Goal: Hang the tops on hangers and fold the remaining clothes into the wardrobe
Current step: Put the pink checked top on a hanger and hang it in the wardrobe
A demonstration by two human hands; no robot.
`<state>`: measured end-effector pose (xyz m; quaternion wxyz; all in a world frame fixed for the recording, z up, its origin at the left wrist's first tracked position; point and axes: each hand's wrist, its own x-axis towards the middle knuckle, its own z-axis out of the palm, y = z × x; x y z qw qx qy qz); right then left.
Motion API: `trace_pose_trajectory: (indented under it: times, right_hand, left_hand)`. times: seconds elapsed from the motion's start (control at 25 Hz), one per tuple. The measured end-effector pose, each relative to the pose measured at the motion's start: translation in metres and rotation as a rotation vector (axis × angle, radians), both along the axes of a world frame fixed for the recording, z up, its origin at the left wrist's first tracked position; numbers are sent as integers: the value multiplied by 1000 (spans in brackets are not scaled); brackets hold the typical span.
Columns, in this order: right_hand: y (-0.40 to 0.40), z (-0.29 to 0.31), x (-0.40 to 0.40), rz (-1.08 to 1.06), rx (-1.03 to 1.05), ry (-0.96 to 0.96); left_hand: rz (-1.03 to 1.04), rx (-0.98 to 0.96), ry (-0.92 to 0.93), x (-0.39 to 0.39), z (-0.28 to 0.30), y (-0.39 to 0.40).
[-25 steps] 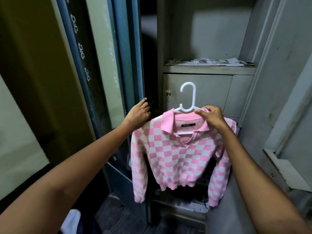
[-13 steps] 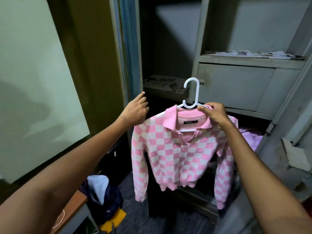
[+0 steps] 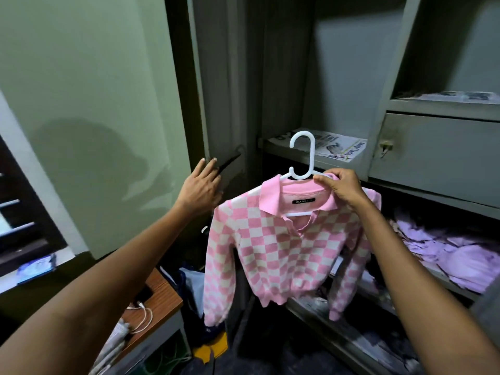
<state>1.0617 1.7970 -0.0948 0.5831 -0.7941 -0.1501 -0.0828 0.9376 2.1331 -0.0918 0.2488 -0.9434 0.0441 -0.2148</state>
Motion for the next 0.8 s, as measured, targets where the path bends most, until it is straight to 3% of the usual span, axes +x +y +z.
trace_pose_trajectory:
  times: [0.4, 0.48, 0.64, 0.8]
  right_hand:
    - [24, 8, 21, 77, -35, 11]
    - [22, 10, 24, 66, -62, 9]
    - [14, 10, 29, 23, -102, 8]
    - [-2, 9, 29, -21, -110, 9]
  left_hand:
    - [379, -233, 99, 0, -6, 52]
    - [323, -356, 90, 4, -4, 47]
    - [-58, -838, 161, 14, 8, 4]
    - [-252, -863, 226, 34, 21, -57]
